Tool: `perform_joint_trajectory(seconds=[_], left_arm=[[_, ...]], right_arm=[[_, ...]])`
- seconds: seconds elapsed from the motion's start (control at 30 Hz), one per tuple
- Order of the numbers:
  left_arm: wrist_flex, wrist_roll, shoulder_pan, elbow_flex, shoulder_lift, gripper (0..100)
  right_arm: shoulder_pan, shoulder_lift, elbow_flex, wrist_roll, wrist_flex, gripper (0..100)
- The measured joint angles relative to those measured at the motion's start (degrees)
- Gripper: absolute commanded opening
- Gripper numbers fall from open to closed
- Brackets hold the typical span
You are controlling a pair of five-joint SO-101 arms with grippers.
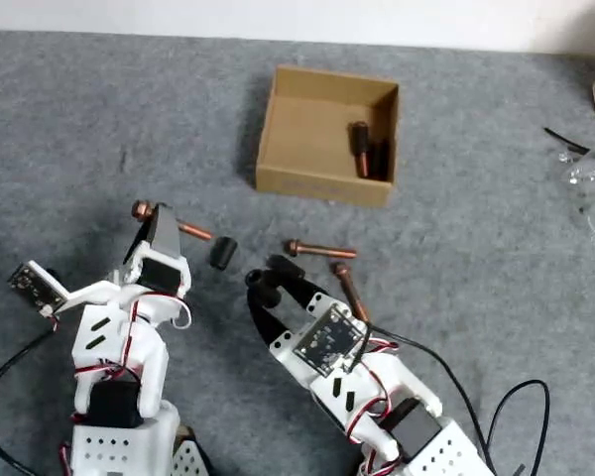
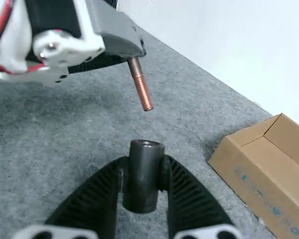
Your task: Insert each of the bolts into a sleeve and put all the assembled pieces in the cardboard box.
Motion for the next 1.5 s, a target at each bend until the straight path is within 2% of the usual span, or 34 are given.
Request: perform_joint_trajectory(seconds=[0.23, 0.5, 0.67, 1.3, 1.5], left_arm=[[0.18, 0.00, 0.44, -2.11, 0.00, 1], [8.97, -4.92, 9.93, -6.51, 0.00, 1], [9.23, -5.45, 12.66, -6.68, 0.00, 1], [7.74, -5.54, 16.35, -6.68, 0.00, 1], [8.70, -5.54, 16.35, -11.78, 0.00, 1]], right_arm=[[0.00, 0.00, 0.00, 0.00, 1.05, 0.5], [0.00, 0.00, 0.00, 0.00, 1.14, 0.5], [0.00, 0.00, 0.00, 0.00, 1.14, 0.5], [0.00, 0.00, 0.00, 0.00, 1.14, 0.5], [0.00, 0.00, 0.00, 0.00, 1.14, 0.5]])
